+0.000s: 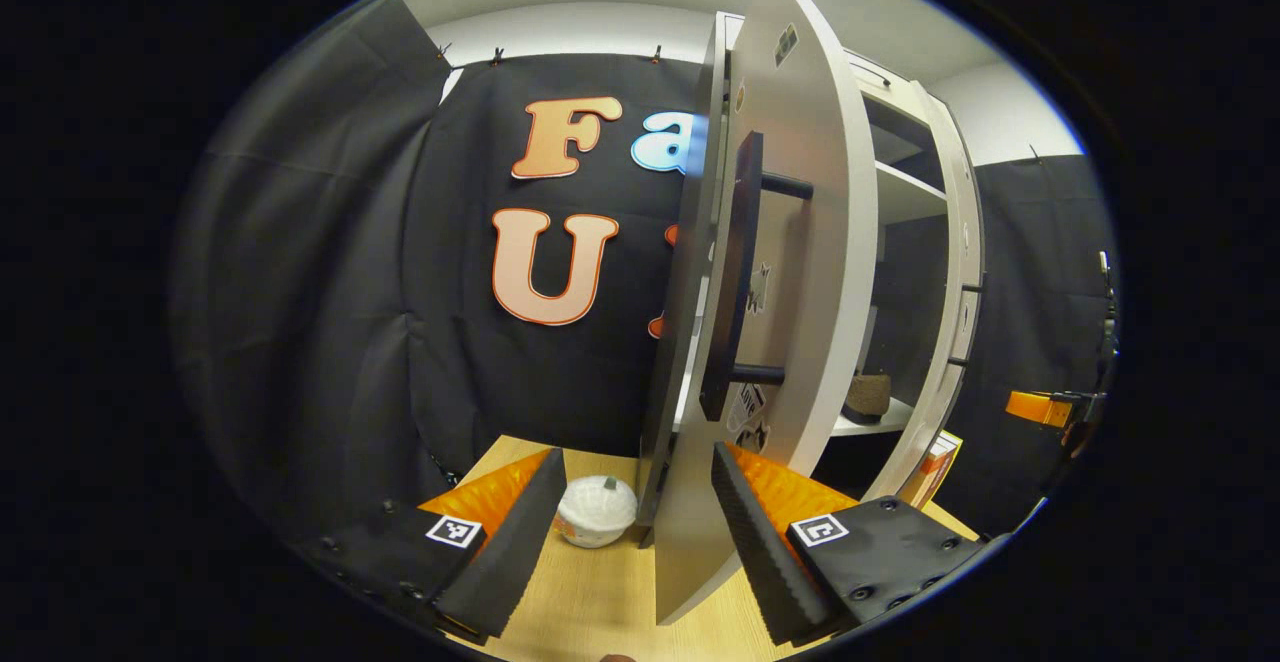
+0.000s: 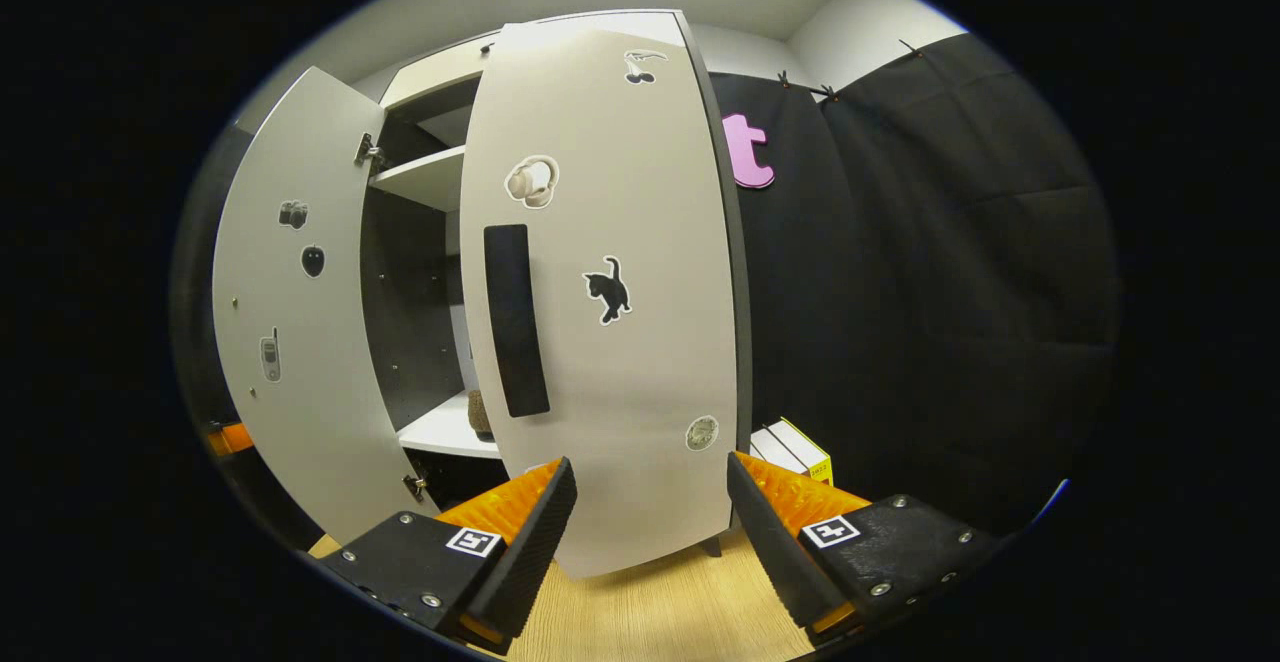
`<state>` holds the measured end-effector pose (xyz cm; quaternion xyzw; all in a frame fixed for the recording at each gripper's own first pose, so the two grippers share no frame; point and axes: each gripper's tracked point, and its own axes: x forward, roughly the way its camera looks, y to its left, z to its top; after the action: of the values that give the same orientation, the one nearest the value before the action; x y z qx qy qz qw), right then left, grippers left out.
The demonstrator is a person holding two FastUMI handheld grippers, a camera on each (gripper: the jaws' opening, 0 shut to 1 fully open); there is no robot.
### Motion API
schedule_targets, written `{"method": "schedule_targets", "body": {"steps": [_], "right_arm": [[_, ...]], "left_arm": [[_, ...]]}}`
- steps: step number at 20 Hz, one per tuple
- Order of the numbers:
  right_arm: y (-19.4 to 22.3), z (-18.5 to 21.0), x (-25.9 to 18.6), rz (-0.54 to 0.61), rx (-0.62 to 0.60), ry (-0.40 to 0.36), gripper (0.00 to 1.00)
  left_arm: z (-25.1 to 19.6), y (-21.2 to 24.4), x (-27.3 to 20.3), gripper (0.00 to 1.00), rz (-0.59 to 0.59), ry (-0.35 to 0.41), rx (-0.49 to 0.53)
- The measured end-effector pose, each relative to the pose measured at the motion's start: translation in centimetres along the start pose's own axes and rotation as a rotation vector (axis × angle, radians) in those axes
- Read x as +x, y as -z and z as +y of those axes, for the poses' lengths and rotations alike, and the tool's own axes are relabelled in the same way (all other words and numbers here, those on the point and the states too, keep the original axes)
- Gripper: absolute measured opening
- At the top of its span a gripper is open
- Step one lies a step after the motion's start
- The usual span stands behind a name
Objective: Grab one shoe with the right hand and put it into the shoe cabinet, grab the other shoe with the left hand and put it into the shoe cabinet; then close the right door with the right hand and the left door with the left hand.
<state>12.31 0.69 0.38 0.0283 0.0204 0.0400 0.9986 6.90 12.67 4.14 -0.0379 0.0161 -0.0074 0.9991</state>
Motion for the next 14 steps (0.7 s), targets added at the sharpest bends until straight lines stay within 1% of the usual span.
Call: {"method": "schedule_targets", "body": {"steps": [1,2,4,7,9,10,14], "right_arm": [[-0.2,-0.1,-0.1,-0.005,-0.002,-0.001,0.94],[-0.4,-0.3,-0.1,-0.011,-0.005,-0.002,0.94],[-0.6,-0.5,-0.4,-0.020,-0.008,-0.005,0.94],[-0.8,-1.2,-0.6,-0.029,-0.004,-0.005,0.94],[-0.8,-1.8,-0.7,-0.030,-0.002,-0.001,0.94],[-0.9,-2.3,-0.8,-0.032,0.001,0.000,0.94],[-0.8,-4.0,-1.3,-0.035,0.003,0.012,0.94]], "left_arm": [[-0.7,0.1,-0.1,0.96,0.002,0.006,0.011],[-1.5,0.1,-0.2,0.99,0.004,0.015,0.023],[-2.9,0.2,-0.1,0.94,0.005,0.042,0.035],[-5.7,0.8,-0.1,0.94,0.010,0.093,0.036],[-7.1,1.1,0.2,0.94,0.012,0.110,0.035],[-7.5,1.1,0.6,0.96,0.014,0.117,0.032],[-9.3,1.1,1.6,0.94,0.020,0.140,0.031]]}}
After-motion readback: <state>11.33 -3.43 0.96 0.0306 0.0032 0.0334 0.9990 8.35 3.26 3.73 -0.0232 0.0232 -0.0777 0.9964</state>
